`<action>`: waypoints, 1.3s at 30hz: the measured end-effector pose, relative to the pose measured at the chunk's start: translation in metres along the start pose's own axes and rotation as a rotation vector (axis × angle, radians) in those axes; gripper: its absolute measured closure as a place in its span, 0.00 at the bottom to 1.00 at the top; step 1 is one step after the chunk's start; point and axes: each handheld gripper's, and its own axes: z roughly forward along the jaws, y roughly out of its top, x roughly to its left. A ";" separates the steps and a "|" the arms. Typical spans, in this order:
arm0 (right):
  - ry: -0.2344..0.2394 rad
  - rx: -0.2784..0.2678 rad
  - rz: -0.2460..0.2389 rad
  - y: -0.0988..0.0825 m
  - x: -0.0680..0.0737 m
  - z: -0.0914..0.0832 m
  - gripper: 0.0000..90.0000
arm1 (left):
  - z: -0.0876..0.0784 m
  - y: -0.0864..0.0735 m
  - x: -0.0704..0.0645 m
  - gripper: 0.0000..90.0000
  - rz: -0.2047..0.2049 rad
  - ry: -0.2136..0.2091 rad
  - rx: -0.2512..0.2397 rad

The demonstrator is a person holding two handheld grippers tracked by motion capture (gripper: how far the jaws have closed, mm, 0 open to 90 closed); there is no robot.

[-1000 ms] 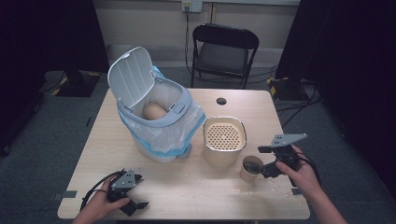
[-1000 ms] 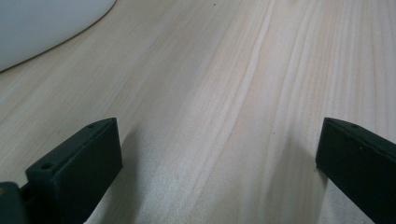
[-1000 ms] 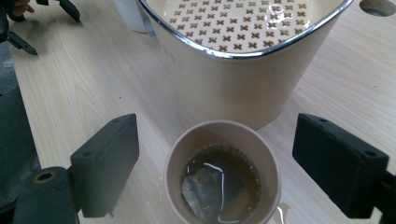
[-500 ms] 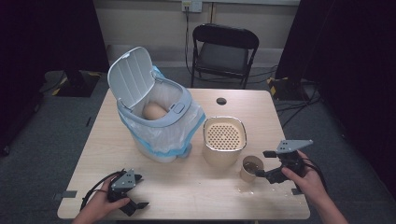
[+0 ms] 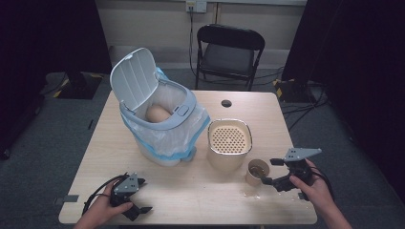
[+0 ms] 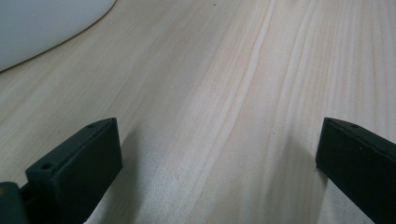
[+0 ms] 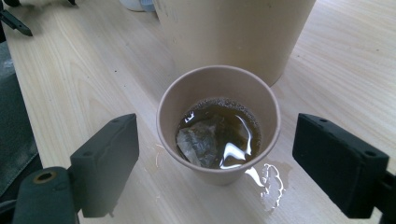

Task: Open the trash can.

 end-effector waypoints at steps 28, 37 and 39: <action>0.000 0.009 -0.006 -0.020 -0.005 0.017 0.16 | 0.000 0.000 0.000 0.00 0.000 0.000 0.000; -0.014 0.018 -0.011 -0.027 -0.007 0.028 0.16 | 0.000 0.000 0.000 0.00 0.000 0.001 0.001; -0.015 0.011 -0.009 -0.028 -0.007 0.030 0.16 | 0.000 0.000 0.000 0.00 0.000 0.000 0.000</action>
